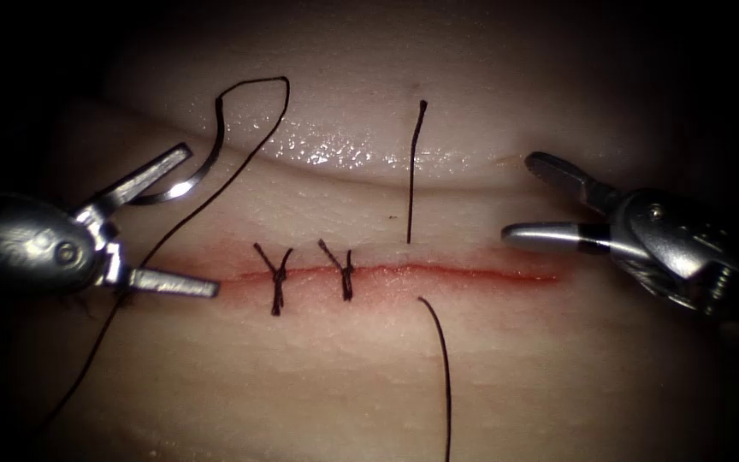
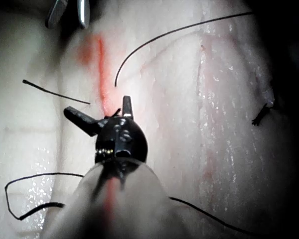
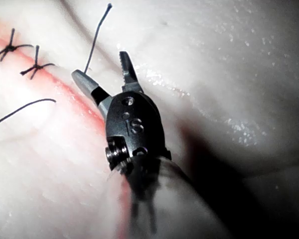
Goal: Wound Closure
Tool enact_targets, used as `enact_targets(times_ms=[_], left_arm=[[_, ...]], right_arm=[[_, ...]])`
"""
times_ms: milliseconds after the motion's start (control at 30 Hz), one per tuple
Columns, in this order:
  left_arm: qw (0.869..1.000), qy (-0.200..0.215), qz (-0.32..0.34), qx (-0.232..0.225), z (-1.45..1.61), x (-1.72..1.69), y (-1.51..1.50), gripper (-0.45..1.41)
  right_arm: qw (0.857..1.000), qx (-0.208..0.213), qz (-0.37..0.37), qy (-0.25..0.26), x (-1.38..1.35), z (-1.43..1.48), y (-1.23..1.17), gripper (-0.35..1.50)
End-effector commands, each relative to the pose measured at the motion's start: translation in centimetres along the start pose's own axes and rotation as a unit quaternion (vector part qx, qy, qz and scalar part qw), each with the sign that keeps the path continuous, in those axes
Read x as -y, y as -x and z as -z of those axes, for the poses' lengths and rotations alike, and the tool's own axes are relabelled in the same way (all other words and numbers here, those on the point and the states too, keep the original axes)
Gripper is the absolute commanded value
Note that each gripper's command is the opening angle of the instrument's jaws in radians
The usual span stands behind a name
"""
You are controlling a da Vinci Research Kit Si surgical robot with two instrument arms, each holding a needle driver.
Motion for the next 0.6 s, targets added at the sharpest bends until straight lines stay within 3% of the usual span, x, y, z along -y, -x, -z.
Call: enact_targets(times_ms=[33, 200, 600], left_arm=[[1.0, 0.004, -0.01, -0.002, -0.13, -0.11, -0.01, 0.79], [0.998, 0.002, -0.062, -0.011, -0.4, -0.34, -0.08, 0.73], [0.983, 0.029, -0.155, -0.098, -1.05, -0.79, -0.13, 0.64]], right_arm=[[1.0, 0.001, 0.005, 0.001, -0.01, -0.04, 0.0, 1.2], [1.0, 0.004, 0.012, -0.002, -0.01, 0.11, -0.04, 1.18], [1.0, 0.008, 0.013, 0.001, 0.02, 0.23, -0.04, 1.18]])
